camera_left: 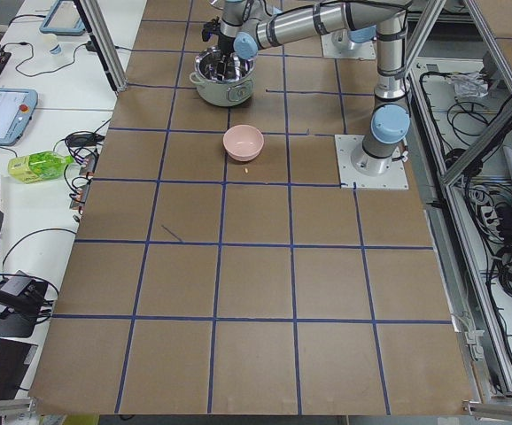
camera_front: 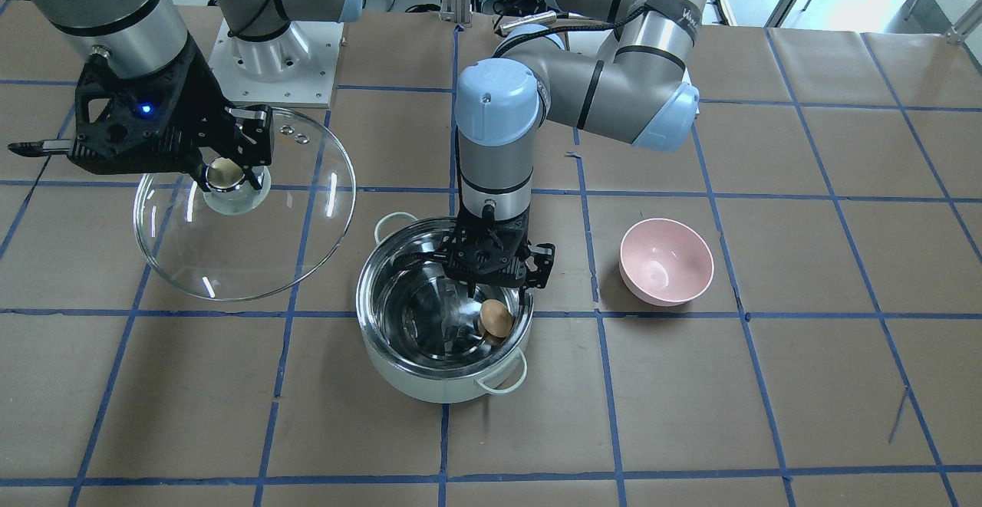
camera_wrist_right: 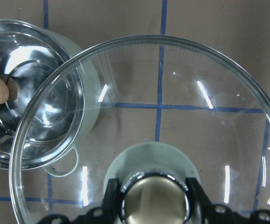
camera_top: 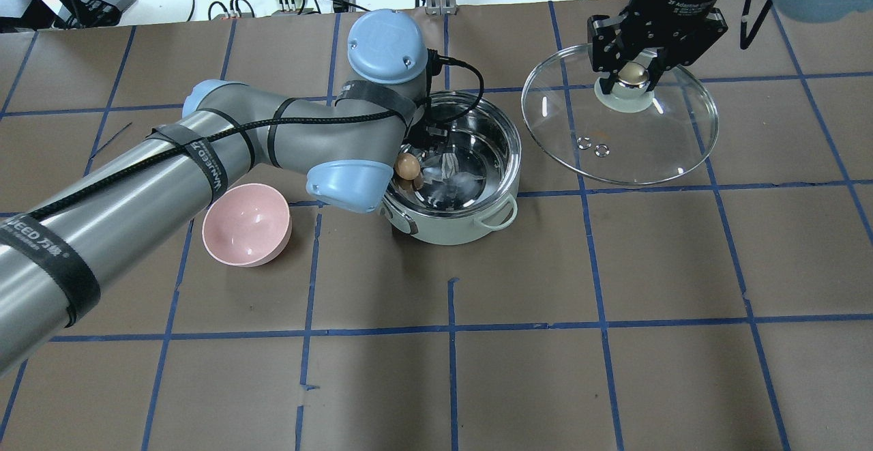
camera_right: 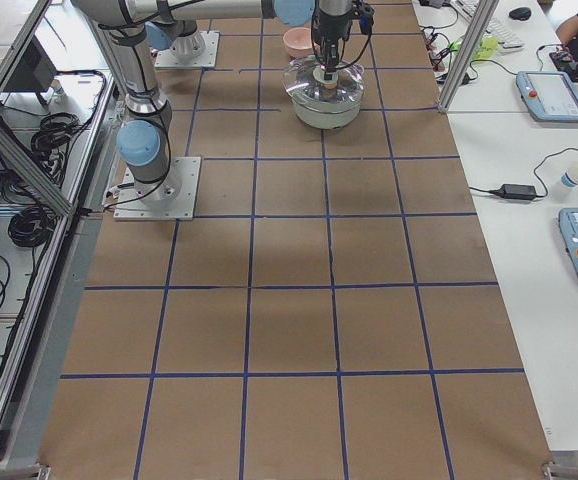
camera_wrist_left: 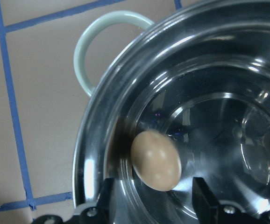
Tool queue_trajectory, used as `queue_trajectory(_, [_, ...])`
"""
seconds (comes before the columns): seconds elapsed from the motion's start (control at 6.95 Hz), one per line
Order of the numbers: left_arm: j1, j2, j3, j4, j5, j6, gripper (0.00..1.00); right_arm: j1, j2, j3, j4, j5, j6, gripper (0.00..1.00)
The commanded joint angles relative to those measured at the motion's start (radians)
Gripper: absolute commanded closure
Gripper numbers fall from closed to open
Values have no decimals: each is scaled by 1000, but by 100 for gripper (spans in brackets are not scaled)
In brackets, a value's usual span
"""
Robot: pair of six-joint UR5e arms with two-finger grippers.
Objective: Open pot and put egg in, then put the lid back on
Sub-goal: 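Release the egg into the pot and raise the left gripper away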
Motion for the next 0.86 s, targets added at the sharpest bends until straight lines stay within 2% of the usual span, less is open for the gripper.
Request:
queue_trajectory(0.0, [86, 94, 9, -73, -12, 9, 12, 2, 3, -3, -2, 6, 3, 81])
queue_trajectory(0.14, [158, 156, 9, -152, -39, 37, 11, 11, 15, -13, -16, 8, 20, 81])
queue_trajectory(0.43, [345, 276, 59, -454, -116, 141, 11, 106, 98, -73, -56, 3, 195, 82])
queue_trajectory(0.58, [393, 321, 123, -609, -136, 152, 11, 151, 141, -93, -89, -7, 251, 82])
queue_trajectory(0.72, [392, 364, 178, -726, -129, 152, 11, 180, 170, -99, -144, -6, 301, 82])
